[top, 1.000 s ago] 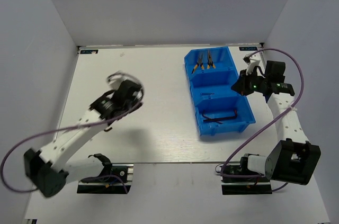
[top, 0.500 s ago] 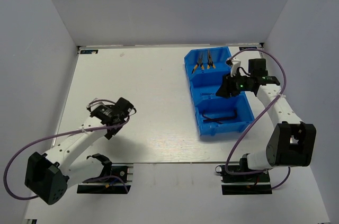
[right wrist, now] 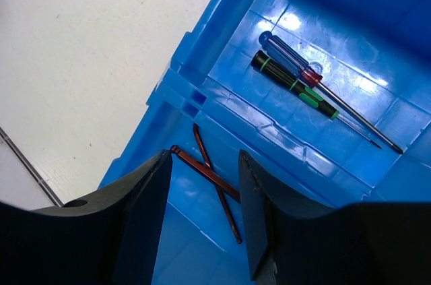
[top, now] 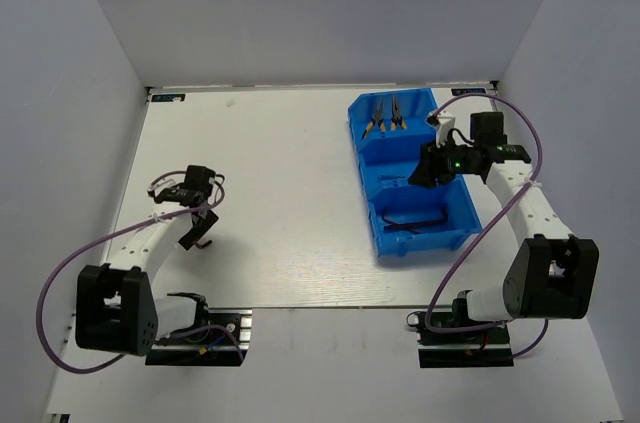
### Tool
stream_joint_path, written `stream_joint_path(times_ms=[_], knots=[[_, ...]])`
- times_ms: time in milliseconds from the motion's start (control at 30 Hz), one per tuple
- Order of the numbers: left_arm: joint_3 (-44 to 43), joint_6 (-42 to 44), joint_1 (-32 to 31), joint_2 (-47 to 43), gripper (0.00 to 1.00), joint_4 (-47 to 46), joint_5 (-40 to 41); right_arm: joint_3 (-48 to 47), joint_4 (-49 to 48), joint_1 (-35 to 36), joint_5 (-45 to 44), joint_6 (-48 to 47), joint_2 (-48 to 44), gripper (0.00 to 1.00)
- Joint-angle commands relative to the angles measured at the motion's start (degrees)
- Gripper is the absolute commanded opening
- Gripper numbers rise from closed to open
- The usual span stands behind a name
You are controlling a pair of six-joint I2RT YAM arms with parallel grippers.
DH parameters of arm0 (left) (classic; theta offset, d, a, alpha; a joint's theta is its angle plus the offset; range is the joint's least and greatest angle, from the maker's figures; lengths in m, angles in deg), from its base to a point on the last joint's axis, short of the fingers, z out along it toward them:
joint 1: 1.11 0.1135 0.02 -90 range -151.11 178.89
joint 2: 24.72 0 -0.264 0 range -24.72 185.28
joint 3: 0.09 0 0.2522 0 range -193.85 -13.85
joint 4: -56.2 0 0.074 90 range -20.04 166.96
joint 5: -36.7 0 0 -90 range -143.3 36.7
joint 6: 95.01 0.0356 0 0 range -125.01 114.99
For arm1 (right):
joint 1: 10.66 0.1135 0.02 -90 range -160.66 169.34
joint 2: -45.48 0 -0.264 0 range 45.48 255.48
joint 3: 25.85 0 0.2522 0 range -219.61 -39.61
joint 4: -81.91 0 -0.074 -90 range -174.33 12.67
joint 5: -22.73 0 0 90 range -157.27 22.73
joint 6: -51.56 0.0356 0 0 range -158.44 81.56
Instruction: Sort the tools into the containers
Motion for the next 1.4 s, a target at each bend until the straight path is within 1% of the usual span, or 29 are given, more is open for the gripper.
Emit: stream_joint_path(times_ms=[0, 100, 200, 267, 367, 400, 500, 567, 700, 733, 767, 833, 900, 1000, 1033, 1067, 1100, 1133, 1167, 1200, 1233, 1267, 1300, 1333, 1367], knots=[[0.8, 8.9, 3.9, 1.9, 0.65, -7.6, -4.8, -0.4, 1.0, -0.5, 0.2, -1.1, -1.4, 0.50], [0.8, 12.2, 6.9, 5.4, 0.62, -10.6, -6.7, -1.1, 1.5, -0.6, 0.0, -1.1, -1.2, 0.50], [0.2, 14.6, 9.4, 6.6, 0.59, -12.4, -7.5, -1.7, 1.7, -1.0, -0.3, -0.9, -1.0, 0.50], [0.8, 15.2, 10.5, 7.2, 0.58, -13.5, -8.4, -1.7, 1.7, -1.2, -0.5, -0.4, -1.1, 0.50], [3.0, 16.6, 12.1, 7.8, 0.53, -15.2, -9.7, -1.9, 1.6, -1.2, -0.5, 0.0, -1.0, 0.50], [3.6, 16.6, 12.9, 8.3, 0.51, -16.6, -10.5, -1.9, 1.6, -2.8, -0.3, 0.2, -0.9, 0.50], [5.0, 17.2, 13.5, 9.6, 0.49, -18.5, -12.5, -2.2, 1.7, -3.1, -0.2, 0.3, -0.8, 0.50], [5.6, 17.2, 14.2, 10.1, 0.42, -18.6, -13.2, -2.4, 1.7, -3.5, -0.2, 0.4, -0.9, 0.50], [6.7, 17.2, 14.7, 11.4, 0.41, -19.1, -13.7, -2.8, 1.7, -3.8, 0.0, 0.6, -0.7, 0.50], [6.7, 17.2, 14.7, 11.4, 0.38, -19.6, -13.7, -3.1, 1.8, -3.9, 0.0, 0.8, -0.6, 0.50], [7.3, 17.2, 14.7, 11.4, 0.30, -19.6, -13.7, -3.1, 1.9, -4.0, 0.0, 0.8, -0.7, 0.50], [7.3, 17.7, 14.7, 11.4, 0.18, -19.6, -14.2, -3.2, 1.7, -4.0, -0.1, 1.0, -0.7, 0.50], [7.3, 18.3, 14.7, 11.4, 0.01, -20.1, -14.9, -3.0, 1.8, -4.1, 0.1, 1.2, -0.7, 0.50], [5.3, 20.2, 13.9, 9.6, 0.00, -21.5, -17.7, -2.7, 2.2, -4.0, 0.5, 1.0, -0.8, 0.50], [4.5, 21.1, 13.4, 8.9, 0.00, -21.5, -19.2, -2.7, 2.4, -4.1, 0.6, 0.7, -0.7, 0.52], [3.7, 23.3, 13.4, 8.2, 0.00, -23.6, -21.2, -2.8, 3.5, -4.0, 1.9, -0.3, -0.8, 0.63], [2.4, 24.4, 12.8, 7.5, 0.00, -25.0, -25.5, -2.7, 3.9, -4.0, 2.2, -1.0, -0.7, 0.74], [1.7, 25.6, 12.8, 6.8, 0.00, -28.1, -27.9, -3.1, 4.5, -4.0, 4.1, -2.6, -0.6, 0.82], [0.9, 27.0, 12.1, 6.8, 0.00, -30.0, -30.8, -3.1, 4.9, -4.1, 4.9, -3.3, -0.5, 0.87], [-0.7, 30.2, 12.0, 6.8, 0.00, -32.3, -38.1, -3.1, 6.2, -4.0, 5.3, -3.8, -0.4, 0.87], [-2.1, 31.7, 11.2, 7.6, 0.00, -33.5, -41.2, -3.2, 6.2, -4.0, 5.8, -4.6, -0.4, 0.84], [-3.5, 33.4, 9.8, 9.6, 0.00, -36.7, -44.9, -3.2, 6.4, -4.0, 7.5, -5.2, -0.4, 0.77], [-5.5, 36.3, 8.9, 10.7, 0.00, -38.9, -53.7, -3.3, 6.5, -4.1, 7.9, -5.2, -0.2, 0.47], [-7.5, 37.6, 7.7, 12.1, 0.00, -38.9, -56.0, -3.3, 6.5, -4.1, 8.5, -5.2, -0.2, 0.25], [-9.5, 38.9, 6.2, 13.8, 0.00, -38.9, -58.8, -3.3, 5.9, -4.0, 8.2, -4.7, -0.2, 0.08]])
